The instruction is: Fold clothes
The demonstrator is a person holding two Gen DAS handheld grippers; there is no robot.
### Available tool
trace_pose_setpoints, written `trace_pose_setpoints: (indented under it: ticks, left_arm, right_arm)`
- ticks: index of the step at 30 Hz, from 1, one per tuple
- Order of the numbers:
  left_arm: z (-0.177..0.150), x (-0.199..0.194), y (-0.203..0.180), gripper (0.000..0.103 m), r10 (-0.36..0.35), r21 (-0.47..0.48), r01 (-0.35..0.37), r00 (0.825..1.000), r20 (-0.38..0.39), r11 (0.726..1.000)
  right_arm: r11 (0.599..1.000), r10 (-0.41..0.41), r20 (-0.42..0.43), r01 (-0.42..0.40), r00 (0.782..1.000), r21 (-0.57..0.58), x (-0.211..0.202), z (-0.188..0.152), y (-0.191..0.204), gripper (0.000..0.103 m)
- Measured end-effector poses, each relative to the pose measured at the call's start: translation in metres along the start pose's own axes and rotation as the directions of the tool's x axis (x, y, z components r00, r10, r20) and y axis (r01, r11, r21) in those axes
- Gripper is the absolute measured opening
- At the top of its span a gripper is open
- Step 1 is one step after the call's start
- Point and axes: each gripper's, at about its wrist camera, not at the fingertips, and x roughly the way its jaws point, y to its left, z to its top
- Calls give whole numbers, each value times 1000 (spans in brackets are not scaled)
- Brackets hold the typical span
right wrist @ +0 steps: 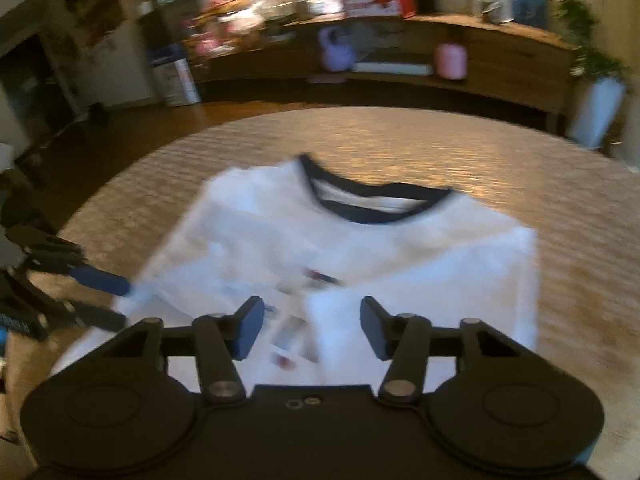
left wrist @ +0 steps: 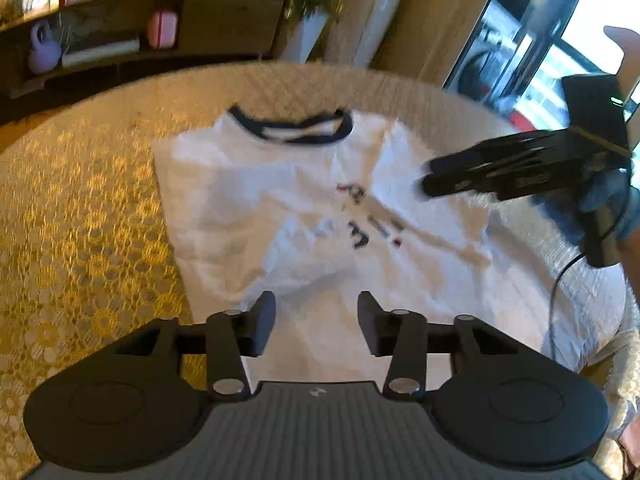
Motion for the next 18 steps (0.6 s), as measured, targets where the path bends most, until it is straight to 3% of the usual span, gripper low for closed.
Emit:
trace_pose_setpoints:
  ticks: [3, 5, 11, 14, 18]
  left_arm:
    - [-2, 1, -4, 51, 22, 43, -23, 1000, 17, 999]
    - [-7, 3, -2, 51, -8, 35, 9, 1000, -14, 999]
    - [-32, 10, 2, 52, -23, 29, 25, 998, -66, 999]
    - [-34, 13, 5, 57, -30, -15, 29, 999, -31, 999]
    - [-30, 22, -2, 60, 21, -33, -21, 1000, 13, 999]
  right_arm:
    - [997, 72, -40, -72, 997, -5, 27, 12, 21, 103]
    - [994, 106, -75, -107, 992, -5, 45, 17, 36, 103]
    - [993, 115, -135, -112, 984, 31, 79, 25, 52, 103]
    - [990, 130, -149, -121, 980, 68, 89, 29, 54, 103]
    - [975, 186, -139, -165, 973, 146, 95, 30, 51, 103]
